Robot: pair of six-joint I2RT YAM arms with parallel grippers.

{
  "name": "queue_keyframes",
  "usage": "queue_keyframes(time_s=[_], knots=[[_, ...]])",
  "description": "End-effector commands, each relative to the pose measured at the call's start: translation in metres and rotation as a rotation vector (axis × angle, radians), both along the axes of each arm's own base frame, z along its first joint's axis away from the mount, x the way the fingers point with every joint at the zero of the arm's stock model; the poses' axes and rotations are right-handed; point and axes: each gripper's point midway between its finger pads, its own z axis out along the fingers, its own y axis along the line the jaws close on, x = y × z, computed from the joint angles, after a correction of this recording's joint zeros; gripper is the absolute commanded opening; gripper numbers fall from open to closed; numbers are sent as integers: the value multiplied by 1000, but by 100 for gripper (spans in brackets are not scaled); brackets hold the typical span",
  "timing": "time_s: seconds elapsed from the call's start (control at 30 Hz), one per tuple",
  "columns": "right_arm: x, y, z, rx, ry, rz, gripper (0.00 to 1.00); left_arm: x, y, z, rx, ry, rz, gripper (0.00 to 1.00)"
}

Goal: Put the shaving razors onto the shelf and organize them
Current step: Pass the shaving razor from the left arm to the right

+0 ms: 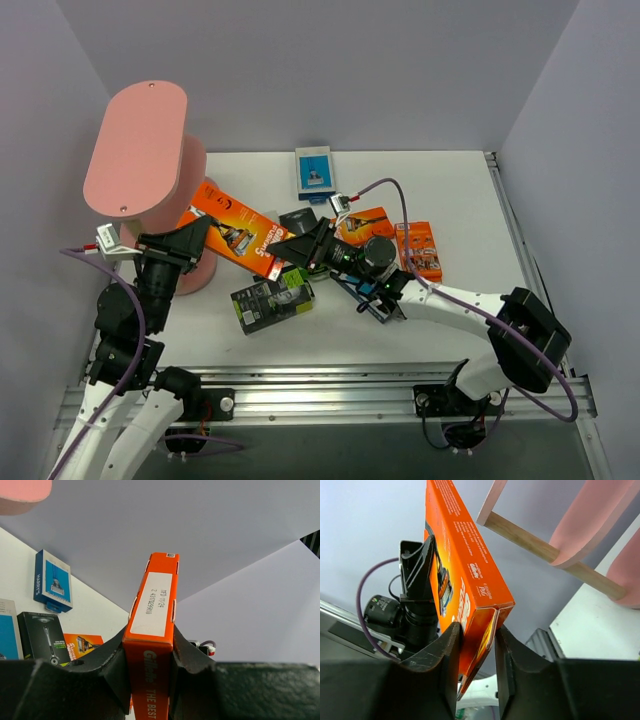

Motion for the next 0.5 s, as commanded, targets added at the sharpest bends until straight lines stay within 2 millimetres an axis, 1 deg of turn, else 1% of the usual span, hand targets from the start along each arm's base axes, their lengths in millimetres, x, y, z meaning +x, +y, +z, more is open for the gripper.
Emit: queue_keyframes(time_s=[0.0,0.03,0.07,0.1,0.13,0.17,0.2,0.27,0.3,0.33,0.37,0.4,0.43,0.47], knots=[[-16,0,59,144,-144,26,13,-1,2,7,-30,-23,8,2],[-16,-1,62,152,-145,23,6,-1,2,7,-26,-24,8,2],[-16,-1,64,155,-145,22,2,-1,2,8,-21,-28,4,2],[-16,-1,67,159,-145,21,0,-2,2,11,-15,-36,6,4],[-16,-1,69,159,-149,20,0,-3,3,13,-9,-43,6,10],[-14,-1,75,160,-154,19,0,-4,1,14,-3,-48,-1,23],[-12,0,78,158,-156,13,0,-4,1,14,21,-49,1,31],[-7,3,86,143,-166,4,0,-4,2,11,86,2,7,53],[-3,3,89,136,-170,-5,0,-4,4,12,133,14,22,68],[0,5,96,132,-182,-2,0,-6,8,15,171,51,35,75],[2,6,100,131,-190,-1,0,-7,11,17,199,61,49,79],[8,7,100,124,-191,-8,0,-10,20,31,222,49,88,87],[12,7,102,112,-187,-10,0,-12,25,28,251,72,107,91],[12,8,113,120,-212,-6,0,-13,29,32,266,68,124,95]])
